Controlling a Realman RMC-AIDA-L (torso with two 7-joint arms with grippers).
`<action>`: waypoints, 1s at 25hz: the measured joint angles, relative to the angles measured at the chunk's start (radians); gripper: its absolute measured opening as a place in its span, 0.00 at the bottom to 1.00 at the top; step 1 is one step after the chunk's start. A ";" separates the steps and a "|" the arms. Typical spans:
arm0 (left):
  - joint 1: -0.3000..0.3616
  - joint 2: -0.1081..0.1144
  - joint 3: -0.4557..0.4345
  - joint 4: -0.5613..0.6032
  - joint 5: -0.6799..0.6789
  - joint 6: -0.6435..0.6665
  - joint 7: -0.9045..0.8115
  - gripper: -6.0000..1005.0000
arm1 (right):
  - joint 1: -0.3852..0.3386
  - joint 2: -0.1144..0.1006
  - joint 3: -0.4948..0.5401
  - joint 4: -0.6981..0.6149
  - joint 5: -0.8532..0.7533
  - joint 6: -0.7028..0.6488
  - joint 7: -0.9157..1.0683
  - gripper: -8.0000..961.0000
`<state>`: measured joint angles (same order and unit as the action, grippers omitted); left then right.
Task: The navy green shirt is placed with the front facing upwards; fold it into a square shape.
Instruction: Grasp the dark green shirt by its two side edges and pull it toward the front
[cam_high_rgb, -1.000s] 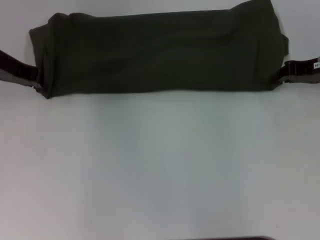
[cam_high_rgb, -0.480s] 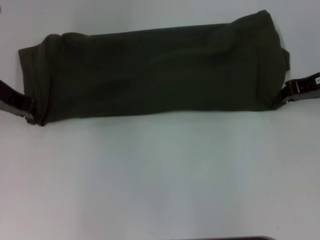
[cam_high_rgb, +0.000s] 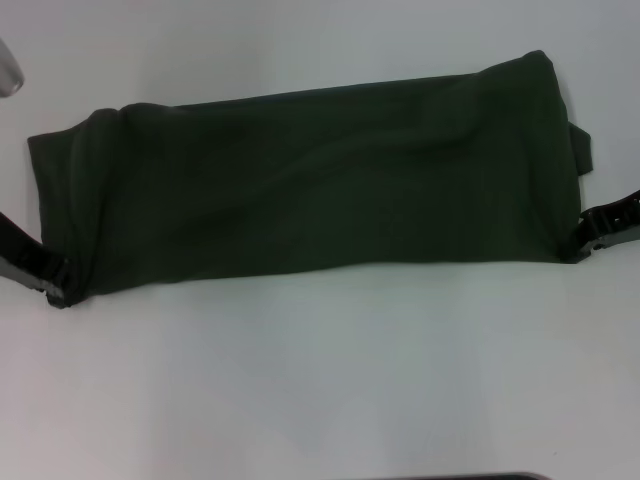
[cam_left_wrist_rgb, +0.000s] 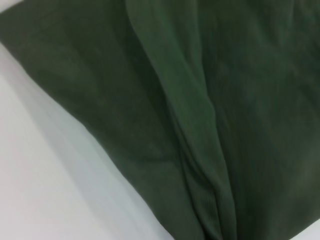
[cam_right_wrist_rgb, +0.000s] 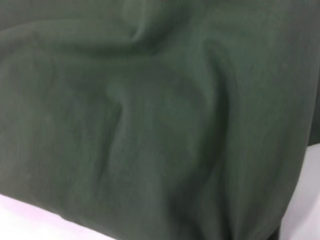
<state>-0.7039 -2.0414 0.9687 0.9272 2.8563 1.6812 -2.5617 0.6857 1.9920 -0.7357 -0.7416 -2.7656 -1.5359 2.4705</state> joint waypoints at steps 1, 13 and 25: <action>0.002 -0.001 0.004 0.000 0.000 0.003 0.000 0.00 | 0.000 0.001 -0.001 0.000 -0.001 0.000 0.001 0.02; 0.006 0.002 0.042 0.001 0.000 0.016 -0.003 0.00 | 0.001 0.002 -0.036 -0.011 -0.018 -0.003 0.021 0.02; 0.008 0.003 0.040 0.008 0.000 0.018 -0.024 0.05 | 0.009 0.000 0.001 -0.023 -0.010 -0.015 0.020 0.08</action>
<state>-0.6960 -2.0384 1.0089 0.9352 2.8563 1.6989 -2.5861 0.6945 1.9918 -0.7352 -0.7651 -2.7754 -1.5508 2.4901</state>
